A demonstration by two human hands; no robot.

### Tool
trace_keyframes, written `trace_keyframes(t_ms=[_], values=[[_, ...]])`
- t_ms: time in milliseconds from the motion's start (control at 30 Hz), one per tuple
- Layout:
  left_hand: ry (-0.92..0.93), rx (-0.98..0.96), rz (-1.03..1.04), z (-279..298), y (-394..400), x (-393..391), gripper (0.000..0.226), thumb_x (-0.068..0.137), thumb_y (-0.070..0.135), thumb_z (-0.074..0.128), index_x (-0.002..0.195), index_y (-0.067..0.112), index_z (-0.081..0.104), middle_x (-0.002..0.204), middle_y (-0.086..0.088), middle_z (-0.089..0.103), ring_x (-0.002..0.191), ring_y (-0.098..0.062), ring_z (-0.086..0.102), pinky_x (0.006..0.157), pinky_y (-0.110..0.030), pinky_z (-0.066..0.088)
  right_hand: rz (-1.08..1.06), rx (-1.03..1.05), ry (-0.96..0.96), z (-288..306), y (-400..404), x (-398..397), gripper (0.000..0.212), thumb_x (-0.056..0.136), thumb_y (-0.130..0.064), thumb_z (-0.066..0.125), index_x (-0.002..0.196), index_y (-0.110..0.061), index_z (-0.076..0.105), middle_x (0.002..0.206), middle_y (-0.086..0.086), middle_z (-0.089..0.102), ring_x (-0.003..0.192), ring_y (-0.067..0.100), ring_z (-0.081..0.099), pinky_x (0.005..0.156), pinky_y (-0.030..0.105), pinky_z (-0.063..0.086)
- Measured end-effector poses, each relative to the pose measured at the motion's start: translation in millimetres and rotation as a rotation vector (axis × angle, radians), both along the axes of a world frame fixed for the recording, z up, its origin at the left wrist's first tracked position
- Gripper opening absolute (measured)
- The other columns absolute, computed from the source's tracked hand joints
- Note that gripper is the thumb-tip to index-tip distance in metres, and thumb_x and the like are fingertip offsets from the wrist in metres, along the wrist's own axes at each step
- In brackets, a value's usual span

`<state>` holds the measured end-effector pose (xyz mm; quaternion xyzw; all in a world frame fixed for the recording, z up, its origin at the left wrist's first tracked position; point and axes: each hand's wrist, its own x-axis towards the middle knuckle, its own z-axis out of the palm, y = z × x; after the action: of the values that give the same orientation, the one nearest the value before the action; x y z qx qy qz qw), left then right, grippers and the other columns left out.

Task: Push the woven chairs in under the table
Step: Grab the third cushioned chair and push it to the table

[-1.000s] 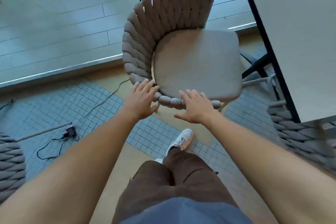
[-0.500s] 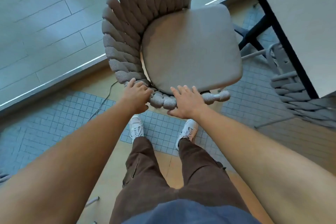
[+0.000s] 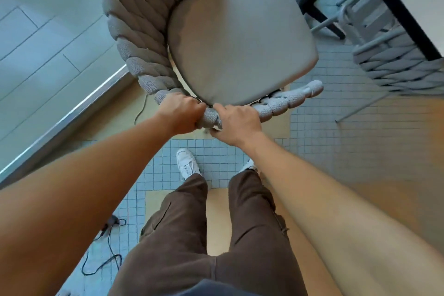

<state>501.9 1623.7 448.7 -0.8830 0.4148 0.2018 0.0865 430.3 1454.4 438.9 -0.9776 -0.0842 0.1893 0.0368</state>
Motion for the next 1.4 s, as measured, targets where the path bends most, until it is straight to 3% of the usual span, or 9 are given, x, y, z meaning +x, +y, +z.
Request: trace_keyframes(t_ms=[267, 400, 533, 800, 933, 1067, 1167, 1333, 1400], values=[[0.003, -0.001, 0.019, 1, -13, -13, 0.017, 0.087, 0.027, 0.057, 0.099, 0.022, 0.067, 0.099, 0.0, 0.072, 0.088, -0.029, 0.069, 0.063, -0.034, 0.044, 0.078, 0.088, -0.059, -1, -19, -5, 0.058, 0.087, -0.073, 0.057, 0.106, -0.019, 0.067, 0.096, 0.006, 0.074, 0.087, 0.035, 0.07, 0.068, 0.037, 0.036], [0.017, 0.007, 0.046, 1, -37, -32, 0.016, 0.086, 0.025, 0.057, 0.099, 0.02, 0.066, 0.097, 0.0, 0.071, 0.087, -0.028, 0.069, 0.06, -0.032, 0.039, 0.112, 0.091, -0.03, 8, -46, -18, 0.054, 0.089, -0.067, 0.058, 0.11, -0.017, 0.067, 0.095, 0.007, 0.074, 0.086, 0.035, 0.069, 0.073, 0.04, 0.048], [0.048, -0.039, 0.095, -3, -69, -59, 0.014, 0.086, 0.026, 0.059, 0.098, 0.021, 0.065, 0.095, 0.0, 0.071, 0.087, -0.026, 0.068, 0.06, -0.033, 0.037, 0.201, 0.173, -0.085, 13, -85, -32, 0.041, 0.075, -0.044, 0.086, 0.082, -0.008, 0.067, 0.067, 0.01, 0.067, 0.057, 0.034, 0.065, 0.055, 0.041, 0.048], [0.047, -0.286, -0.185, -9, -74, -34, 0.036, 0.091, 0.043, 0.049, 0.116, 0.019, 0.057, 0.103, 0.002, 0.068, 0.091, -0.025, 0.067, 0.066, -0.034, 0.043, 0.295, 0.129, -0.037, 8, -161, -24, 0.044, 0.08, -0.055, 0.078, 0.083, -0.015, 0.063, 0.071, 0.004, 0.066, 0.06, 0.031, 0.063, 0.057, 0.039, 0.048], [0.042, -0.218, -0.249, -5, -55, 9, 0.035, 0.089, 0.041, 0.053, 0.118, 0.023, 0.057, 0.108, 0.005, 0.068, 0.097, -0.024, 0.068, 0.066, -0.032, 0.044, 0.22, 0.045, -0.006, 15, -174, -13, 0.056, 0.08, -0.071, 0.062, 0.102, -0.019, 0.067, 0.085, 0.0, 0.072, 0.078, 0.03, 0.068, 0.069, 0.041, 0.051], [0.038, -0.18, -0.291, 0, -35, 41, 0.038, 0.087, 0.047, 0.052, 0.117, 0.025, 0.06, 0.103, 0.006, 0.07, 0.092, -0.023, 0.068, 0.072, -0.035, 0.054, 0.09, 0.018, 0.002, 19, -144, -18, 0.085, 0.072, -0.083, 0.046, 0.13, -0.023, 0.057, 0.102, -0.002, 0.074, 0.095, 0.028, 0.067, 0.085, 0.043, 0.05], [0.049, -0.209, -0.321, 0, -30, 48, 0.038, 0.086, 0.046, 0.052, 0.114, 0.024, 0.063, 0.099, 0.005, 0.072, 0.086, -0.024, 0.069, 0.067, -0.033, 0.053, -0.032, 0.062, 0.011, 14, -90, -24, 0.092, 0.074, -0.08, 0.055, 0.142, -0.018, 0.049, 0.107, 0.003, 0.072, 0.102, 0.028, 0.065, 0.09, 0.044, 0.048], [0.008, -0.176, -0.434, -5, -33, 53, 0.037, 0.088, 0.045, 0.047, 0.112, 0.021, 0.062, 0.098, 0.004, 0.072, 0.092, -0.023, 0.069, 0.089, -0.035, 0.048, -0.301, 0.066, -0.043, 3, -16, -11, 0.072, 0.078, -0.071, 0.064, 0.123, -0.016, 0.06, 0.098, 0.007, 0.072, 0.087, 0.033, 0.069, 0.071, 0.04, 0.047], [0.015, -0.164, -0.45, -4, -35, 55, 0.035, 0.087, 0.045, 0.05, 0.11, 0.021, 0.062, 0.093, 0.003, 0.072, 0.086, -0.024, 0.07, 0.077, -0.035, 0.052, -0.325, 0.001, -0.022, 2, -12, -4, 0.065, 0.077, -0.075, 0.061, 0.112, -0.02, 0.063, 0.091, 0.004, 0.072, 0.082, 0.031, 0.069, 0.064, 0.037, 0.04]])
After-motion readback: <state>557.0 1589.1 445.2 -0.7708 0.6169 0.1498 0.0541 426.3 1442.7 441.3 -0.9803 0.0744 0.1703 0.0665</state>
